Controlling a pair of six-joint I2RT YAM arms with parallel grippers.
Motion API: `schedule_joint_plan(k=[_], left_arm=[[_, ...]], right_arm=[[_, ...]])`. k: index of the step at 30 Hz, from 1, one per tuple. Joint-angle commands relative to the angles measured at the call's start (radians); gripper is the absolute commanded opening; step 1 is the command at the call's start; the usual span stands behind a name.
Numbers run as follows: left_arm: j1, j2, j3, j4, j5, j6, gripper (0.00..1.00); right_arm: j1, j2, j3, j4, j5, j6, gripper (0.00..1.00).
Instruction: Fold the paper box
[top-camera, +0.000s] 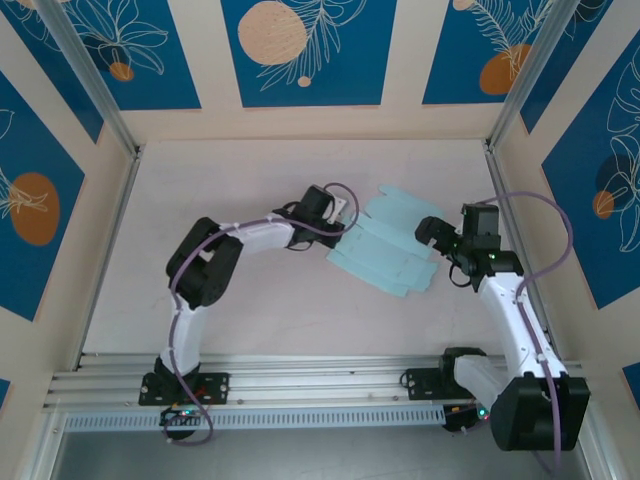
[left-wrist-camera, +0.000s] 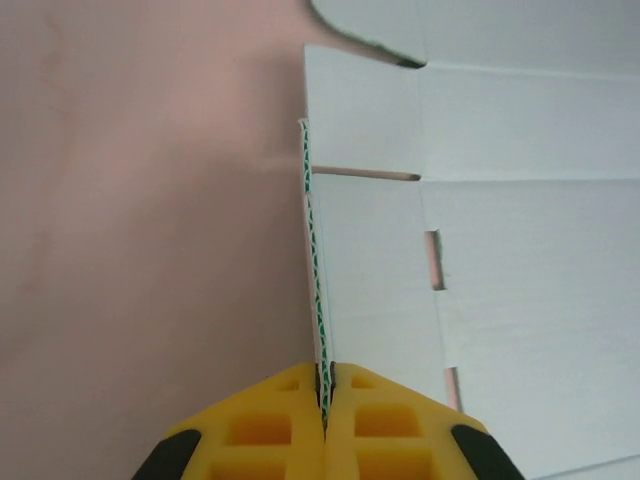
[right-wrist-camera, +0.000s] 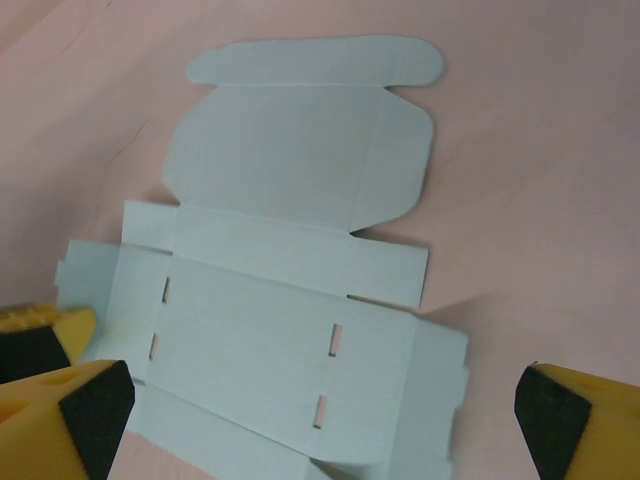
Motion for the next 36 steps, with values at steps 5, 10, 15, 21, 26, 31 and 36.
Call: schedule_joint_plan(k=[5,10,15,21,26,31,36], left_arm=[[0.139,-0.22,-0.072,-0.012,0.14,0.28,0.0],[0.215,-0.319,-0.167,0.01,0.258,0.368,0.0],[0.242,-0.39,-0.17,-0.056,0.324,0.513,0.0],[0.245,-0.428,-0.116,-0.158,0.418,0.681,0.0],[0.245,-0.429,-0.031,-0.251,0.479,0.779,0.0],[0.245,-0.405,0.063,-0.358,0.561,0.849,0.0],[0.252,-0.394,0.099,-0.391,0.617,0.877,0.0]], right_arm=[[0.161,0.142,0.17,-0.009,-0.136,-0.145,0.99],[0.289,0.295,0.304,-0.014,-0.165,-0.213,1.0],[0.381,0.415,0.467,-0.028,-0.228,-0.386,1.0],[0.383,0.495,0.642,-0.031,-0.444,-0.562,0.93],[0.383,0.567,0.802,-0.113,-0.549,-0.686,0.85],[0.393,0.645,0.925,-0.241,-0.658,-0.786,0.74],[0.401,0.661,0.924,-0.274,-0.645,-0.837,0.71]])
